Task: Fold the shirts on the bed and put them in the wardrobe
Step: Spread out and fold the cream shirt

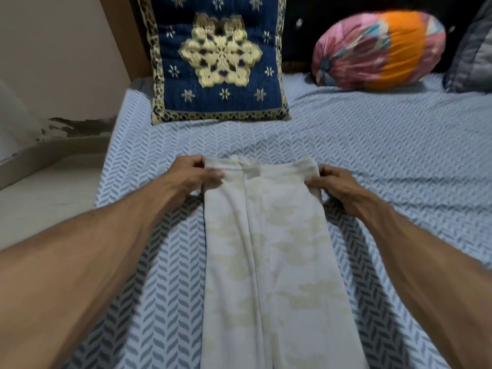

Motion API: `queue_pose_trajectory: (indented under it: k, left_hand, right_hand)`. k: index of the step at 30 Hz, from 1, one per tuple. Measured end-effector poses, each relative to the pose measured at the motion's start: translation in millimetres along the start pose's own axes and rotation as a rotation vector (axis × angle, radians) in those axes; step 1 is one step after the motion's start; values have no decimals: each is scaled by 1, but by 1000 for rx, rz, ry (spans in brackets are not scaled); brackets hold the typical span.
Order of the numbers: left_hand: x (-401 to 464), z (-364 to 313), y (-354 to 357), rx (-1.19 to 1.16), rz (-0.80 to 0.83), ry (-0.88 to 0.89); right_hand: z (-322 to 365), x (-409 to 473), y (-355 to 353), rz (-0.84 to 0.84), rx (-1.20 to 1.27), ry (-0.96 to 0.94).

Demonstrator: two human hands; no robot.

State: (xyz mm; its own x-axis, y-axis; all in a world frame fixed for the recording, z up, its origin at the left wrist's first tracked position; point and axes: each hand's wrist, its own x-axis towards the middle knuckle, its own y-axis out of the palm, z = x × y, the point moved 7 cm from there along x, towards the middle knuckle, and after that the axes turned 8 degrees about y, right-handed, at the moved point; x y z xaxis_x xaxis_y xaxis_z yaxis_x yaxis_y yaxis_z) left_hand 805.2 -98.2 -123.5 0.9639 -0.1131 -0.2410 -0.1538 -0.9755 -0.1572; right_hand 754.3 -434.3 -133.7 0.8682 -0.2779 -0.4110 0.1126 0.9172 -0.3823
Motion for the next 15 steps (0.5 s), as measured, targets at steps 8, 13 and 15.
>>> queue_pose_trajectory:
  k: [8,13,15]
  left_hand:
    - [-95,-72,-30,84,81,147]
    - [-165,-54,-31,224,129,204]
    - [-192,-33,-27,327,194,178]
  right_hand:
    - [46,-105,-28,52,75,-11]
    - [12,-154,-42,116,-121,-168]
    - [-14,-174,-42,166,-207,-191]
